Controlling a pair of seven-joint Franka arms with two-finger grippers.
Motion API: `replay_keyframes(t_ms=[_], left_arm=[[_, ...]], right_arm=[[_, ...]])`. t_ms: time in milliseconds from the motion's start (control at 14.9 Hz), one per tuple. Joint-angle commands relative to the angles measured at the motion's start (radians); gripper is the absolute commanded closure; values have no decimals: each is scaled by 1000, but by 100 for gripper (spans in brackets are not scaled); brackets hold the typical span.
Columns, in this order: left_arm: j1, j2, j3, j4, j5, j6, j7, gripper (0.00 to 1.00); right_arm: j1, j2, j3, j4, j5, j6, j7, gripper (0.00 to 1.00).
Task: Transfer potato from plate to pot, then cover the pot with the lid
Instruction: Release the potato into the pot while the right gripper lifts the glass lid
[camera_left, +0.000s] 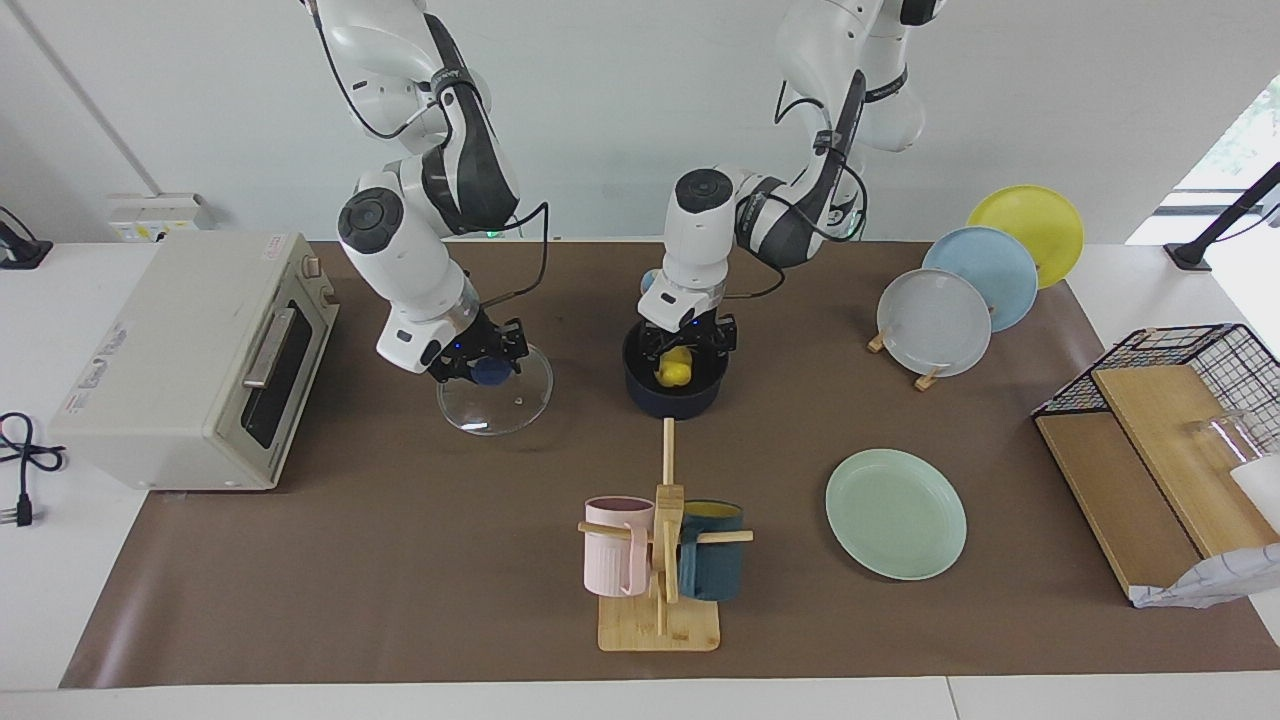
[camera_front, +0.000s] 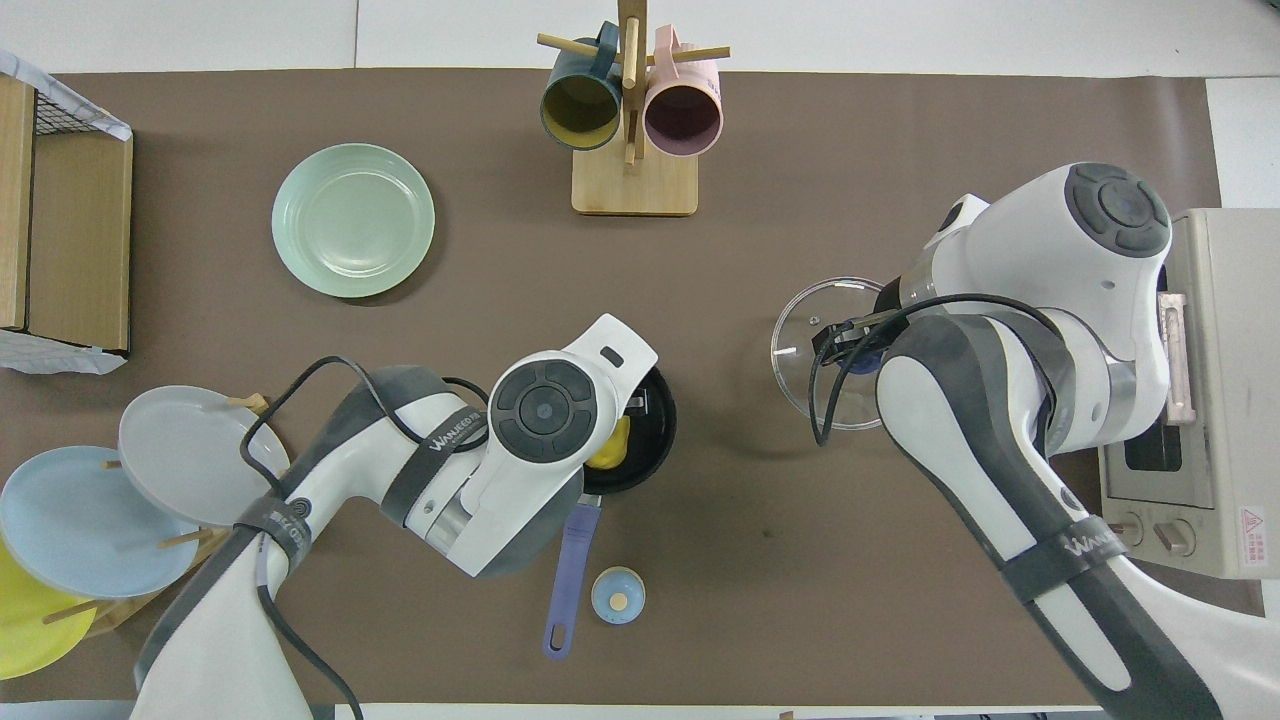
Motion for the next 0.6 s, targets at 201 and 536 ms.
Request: replay_keyframes(t_ms=[201, 536], left_arm=[[181, -154, 8, 188, -118, -365, 211, 0], [472, -218, 15, 273, -116, -523, 530, 0]], right_arm=[[84, -23, 12, 21, 21, -10, 177, 57], [334, -23, 14, 55, 7, 85, 575, 57]])
